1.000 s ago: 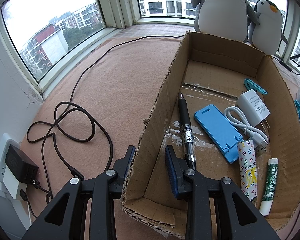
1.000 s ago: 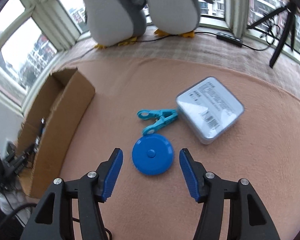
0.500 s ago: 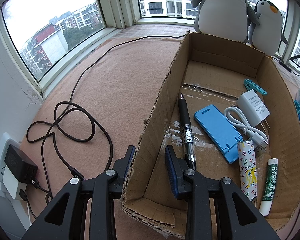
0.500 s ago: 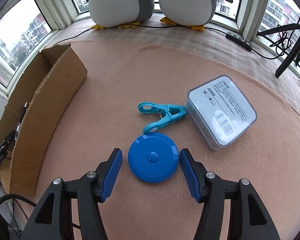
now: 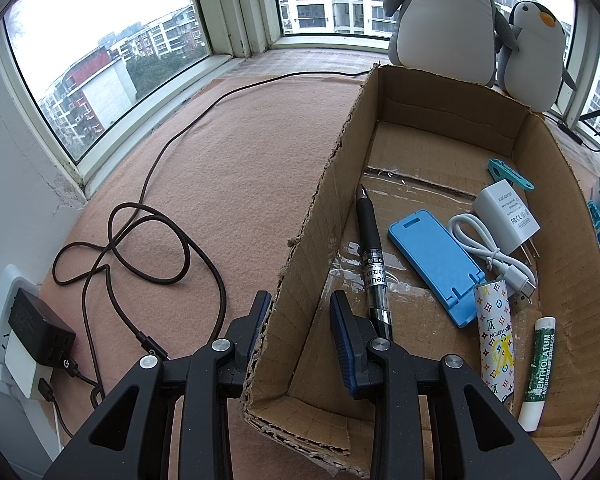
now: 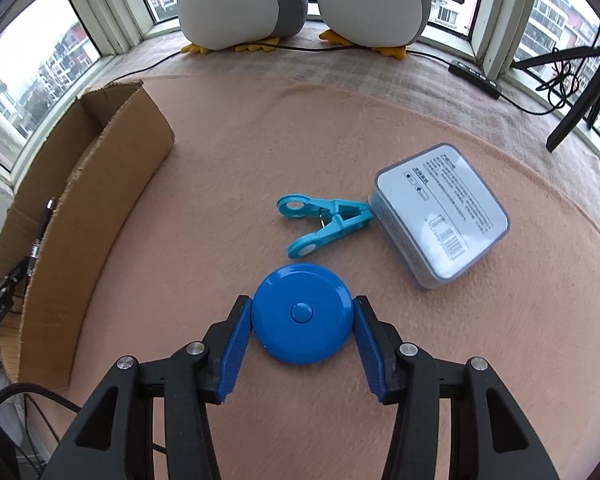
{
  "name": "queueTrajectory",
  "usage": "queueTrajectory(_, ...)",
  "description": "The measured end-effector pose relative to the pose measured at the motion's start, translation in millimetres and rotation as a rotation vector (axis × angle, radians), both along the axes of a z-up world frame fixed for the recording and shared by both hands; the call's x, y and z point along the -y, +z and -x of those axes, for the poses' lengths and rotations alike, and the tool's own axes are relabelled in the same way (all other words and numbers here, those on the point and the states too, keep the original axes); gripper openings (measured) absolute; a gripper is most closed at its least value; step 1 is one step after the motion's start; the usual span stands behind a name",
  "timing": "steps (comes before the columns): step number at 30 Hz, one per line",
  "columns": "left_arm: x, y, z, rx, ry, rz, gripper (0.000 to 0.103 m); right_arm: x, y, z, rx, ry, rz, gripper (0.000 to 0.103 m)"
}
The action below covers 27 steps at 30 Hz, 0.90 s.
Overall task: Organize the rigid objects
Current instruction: 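Carry the blue tape measure into the box and open the right gripper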
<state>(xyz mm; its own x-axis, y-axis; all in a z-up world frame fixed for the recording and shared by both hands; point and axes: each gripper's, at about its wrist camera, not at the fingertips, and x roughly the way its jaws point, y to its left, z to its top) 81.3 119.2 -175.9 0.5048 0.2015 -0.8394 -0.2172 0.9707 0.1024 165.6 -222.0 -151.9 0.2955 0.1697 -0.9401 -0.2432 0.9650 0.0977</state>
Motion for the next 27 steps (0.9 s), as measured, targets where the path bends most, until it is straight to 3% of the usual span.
queueTrajectory(12, 0.5, -0.2, 0.0, 0.001, 0.000, 0.001, 0.032, -16.5, 37.8, 13.4, 0.063, 0.014, -0.106, 0.046)
queueTrajectory(19, 0.6, -0.4, -0.3, 0.001, 0.002, 0.001, 0.032, -63.1, 70.4, 8.3, 0.127, 0.110, -0.158, 0.046)
queueTrajectory(27, 0.5, -0.3, -0.1, 0.001, 0.001, 0.001, 0.032, -117.9, 79.3, 2.9, 0.164, 0.208, -0.176, 0.046)
